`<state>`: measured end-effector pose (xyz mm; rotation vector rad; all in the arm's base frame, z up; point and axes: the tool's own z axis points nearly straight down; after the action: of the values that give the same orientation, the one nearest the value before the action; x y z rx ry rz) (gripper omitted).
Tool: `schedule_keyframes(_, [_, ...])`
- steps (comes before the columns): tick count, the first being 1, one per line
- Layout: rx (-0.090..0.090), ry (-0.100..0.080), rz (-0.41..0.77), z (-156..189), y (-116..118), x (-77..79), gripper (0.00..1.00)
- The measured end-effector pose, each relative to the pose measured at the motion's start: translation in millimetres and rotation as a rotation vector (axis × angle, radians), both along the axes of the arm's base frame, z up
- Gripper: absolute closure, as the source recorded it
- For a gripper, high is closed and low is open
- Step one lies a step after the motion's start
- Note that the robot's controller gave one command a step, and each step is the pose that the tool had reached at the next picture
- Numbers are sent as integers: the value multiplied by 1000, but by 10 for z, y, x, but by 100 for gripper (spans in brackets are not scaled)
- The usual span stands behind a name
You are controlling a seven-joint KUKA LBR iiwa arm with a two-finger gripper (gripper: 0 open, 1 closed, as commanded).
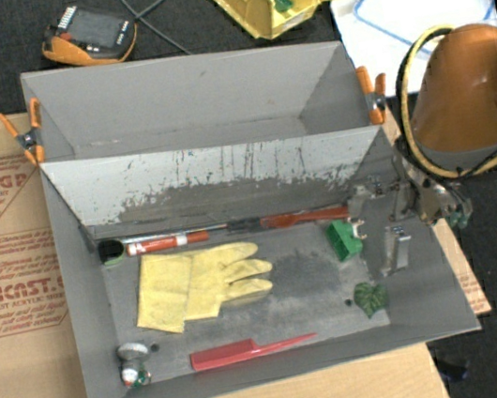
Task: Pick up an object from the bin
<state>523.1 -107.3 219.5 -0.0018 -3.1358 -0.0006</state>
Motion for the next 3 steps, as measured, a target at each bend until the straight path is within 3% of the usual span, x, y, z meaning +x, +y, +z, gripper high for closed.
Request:
schedule_keyframes(1, [-1,-8,1,40,5,18,0])
schedule_keyframes(2, [-1,-10,256,-845,-255,11,0])
schedule_keyframes(3, [0,-13,176,-696,-425,-114,0])
